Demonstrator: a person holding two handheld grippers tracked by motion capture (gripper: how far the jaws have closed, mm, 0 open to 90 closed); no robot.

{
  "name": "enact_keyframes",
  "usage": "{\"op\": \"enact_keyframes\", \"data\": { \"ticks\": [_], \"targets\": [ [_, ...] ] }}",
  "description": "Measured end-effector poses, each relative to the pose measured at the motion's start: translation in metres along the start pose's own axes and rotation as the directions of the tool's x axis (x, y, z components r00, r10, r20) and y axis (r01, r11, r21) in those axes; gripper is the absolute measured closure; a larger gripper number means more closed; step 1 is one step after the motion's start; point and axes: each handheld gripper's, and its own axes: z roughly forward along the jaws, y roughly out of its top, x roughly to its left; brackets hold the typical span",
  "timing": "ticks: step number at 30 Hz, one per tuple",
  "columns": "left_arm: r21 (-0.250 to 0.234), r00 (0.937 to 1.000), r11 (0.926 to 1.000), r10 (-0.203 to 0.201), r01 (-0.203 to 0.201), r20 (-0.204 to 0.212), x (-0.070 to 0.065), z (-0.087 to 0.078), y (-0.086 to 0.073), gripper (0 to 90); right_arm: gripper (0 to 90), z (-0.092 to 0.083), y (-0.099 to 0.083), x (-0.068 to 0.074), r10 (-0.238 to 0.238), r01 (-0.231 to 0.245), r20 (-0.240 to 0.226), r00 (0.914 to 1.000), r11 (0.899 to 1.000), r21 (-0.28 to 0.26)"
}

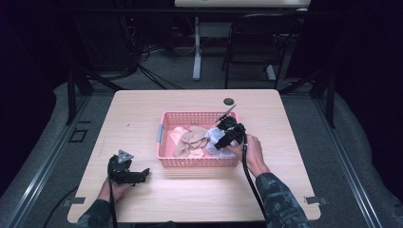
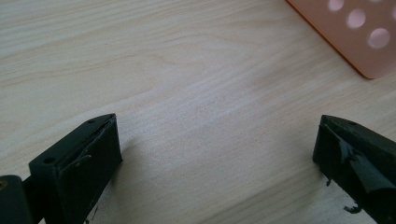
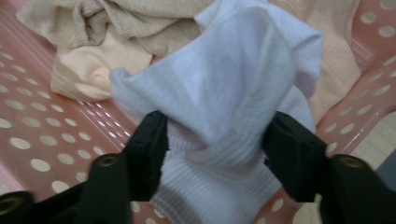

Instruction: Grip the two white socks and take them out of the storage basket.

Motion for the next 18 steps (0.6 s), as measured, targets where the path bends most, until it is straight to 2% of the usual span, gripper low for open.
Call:
{"op": "enact_keyframes", "data": {
  "ticks": [1,2,4,6,7,8,9,12,18],
  "targets": [
    [0.0,1.0,1.0,0.0,0.0,0.0,0.0,0.0,0.0,0.8,47.2,0.001,-0.001,0.001,0.005,-0.005,0.004,1.0,1.0,-0.012],
    [0.0,1.0,1.0,0.0,0.0,0.0,0.0,0.0,0.0,0.8,58.2,0.0,-0.002,0.003,-0.005,0.005,0.008,1.0,1.0,-0.011],
    [0.0,1.0,1.0,0.0,0.0,0.0,0.0,0.0,0.0,0.8,61.3,0.001,-0.003,0.005,-0.002,0.002,0.022,0.9997,1.0,-0.026],
    [0.0,1.0,1.0,-0.001,0.001,0.0,0.0,0.0,0.0,0.8,69.4,-0.001,-0.002,0.005,-0.025,0.024,0.033,0.9992,1.0,0.012],
    [0.0,1.0,1.0,0.0,0.0,0.0,0.0,0.0,0.0,0.8,72.3,0.002,-0.004,0.008,0.005,-0.004,0.032,0.9995,1.0,-0.025],
    [0.0,1.0,1.0,0.0,0.0,0.0,0.0,0.0,0.0,0.8,75.3,0.0,-0.003,0.007,-0.018,0.017,0.038,0.9991,1.0,0.003],
    [0.0,1.0,1.0,0.0,0.0,0.0,0.0,0.0,0.0,0.8,78.1,-0.001,-0.003,0.007,-0.02,0.02,0.041,0.999,1.0,0.001],
    [0.0,1.0,1.0,0.0,0.0,0.0,0.0,0.0,0.0,0.8,81.5,-0.003,-0.004,0.006,-0.024,0.025,0.021,0.9995,1.0,-0.016],
    [0.0,1.0,1.0,0.0,0.0,0.0,0.0,0.0,0.0,0.8,81.9,-0.014,-0.006,0.003,-0.016,0.015,-0.009,0.9998,0.998,-0.061]
  ]
}}
